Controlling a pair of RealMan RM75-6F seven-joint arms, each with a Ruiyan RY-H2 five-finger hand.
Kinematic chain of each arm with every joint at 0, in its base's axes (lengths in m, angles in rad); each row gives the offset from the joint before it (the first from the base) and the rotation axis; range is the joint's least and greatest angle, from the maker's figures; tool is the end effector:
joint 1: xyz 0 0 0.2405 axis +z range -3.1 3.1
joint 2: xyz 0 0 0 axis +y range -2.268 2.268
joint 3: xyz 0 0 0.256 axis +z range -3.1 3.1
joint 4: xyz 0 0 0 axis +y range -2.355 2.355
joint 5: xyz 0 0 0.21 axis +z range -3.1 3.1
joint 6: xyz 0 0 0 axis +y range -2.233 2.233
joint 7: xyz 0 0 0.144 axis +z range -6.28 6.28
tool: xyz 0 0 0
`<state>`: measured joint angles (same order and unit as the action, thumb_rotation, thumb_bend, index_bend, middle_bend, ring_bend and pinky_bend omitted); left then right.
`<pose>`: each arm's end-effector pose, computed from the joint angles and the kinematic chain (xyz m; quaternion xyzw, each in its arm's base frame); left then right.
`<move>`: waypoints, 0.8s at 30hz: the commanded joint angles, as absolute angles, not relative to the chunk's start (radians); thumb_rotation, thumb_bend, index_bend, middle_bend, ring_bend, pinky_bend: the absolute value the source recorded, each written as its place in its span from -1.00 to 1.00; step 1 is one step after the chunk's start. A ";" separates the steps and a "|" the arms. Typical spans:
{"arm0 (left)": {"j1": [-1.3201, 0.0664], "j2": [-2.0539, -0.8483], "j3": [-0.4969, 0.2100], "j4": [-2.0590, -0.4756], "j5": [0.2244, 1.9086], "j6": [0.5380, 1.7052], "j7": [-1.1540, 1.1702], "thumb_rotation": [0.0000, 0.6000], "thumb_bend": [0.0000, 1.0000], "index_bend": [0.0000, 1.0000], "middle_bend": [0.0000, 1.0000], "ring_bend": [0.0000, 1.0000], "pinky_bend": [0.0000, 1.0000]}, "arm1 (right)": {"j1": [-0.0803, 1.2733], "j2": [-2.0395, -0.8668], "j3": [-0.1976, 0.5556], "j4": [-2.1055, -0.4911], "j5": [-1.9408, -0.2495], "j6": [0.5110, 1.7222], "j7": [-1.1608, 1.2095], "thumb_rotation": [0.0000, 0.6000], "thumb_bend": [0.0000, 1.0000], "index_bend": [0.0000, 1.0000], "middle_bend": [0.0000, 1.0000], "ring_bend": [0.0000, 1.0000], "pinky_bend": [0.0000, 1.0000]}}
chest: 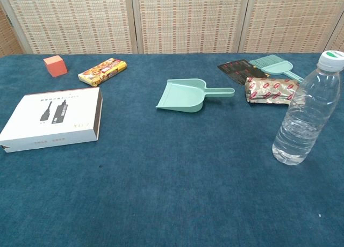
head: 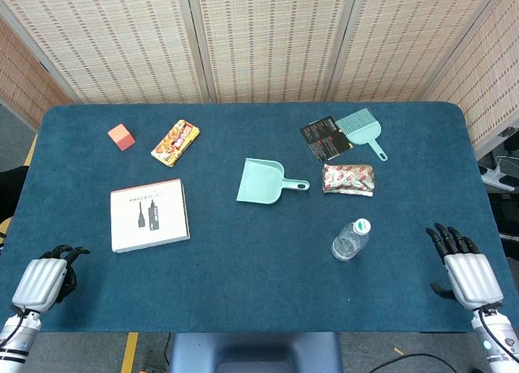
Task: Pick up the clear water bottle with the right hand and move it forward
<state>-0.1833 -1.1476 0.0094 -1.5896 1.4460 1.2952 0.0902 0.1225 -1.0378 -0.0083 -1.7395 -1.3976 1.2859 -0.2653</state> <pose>-0.3174 0.1963 0.1222 -0.6608 -0.4111 -0.3076 0.5475 -0.3137 -0.1737 0.1441 0.6668 -0.4007 0.2423 0.5797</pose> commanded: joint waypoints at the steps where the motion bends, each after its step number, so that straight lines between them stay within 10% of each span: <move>1: -0.183 -1.147 0.010 -1.591 1.447 1.296 0.091 1.00 0.75 -0.43 -0.33 -0.56 -0.26 | 0.123 -1.038 -0.009 -1.739 -1.398 1.285 -0.265 1.00 -0.77 -1.00 -1.00 -1.00 -0.68; 24: -0.186 -1.149 0.009 -1.577 1.447 1.290 0.071 1.00 0.75 -0.43 -0.33 -0.55 -0.26 | 0.175 -1.023 -0.005 -1.724 -1.419 1.190 -0.099 1.00 -0.77 -1.00 -1.00 -1.00 -0.65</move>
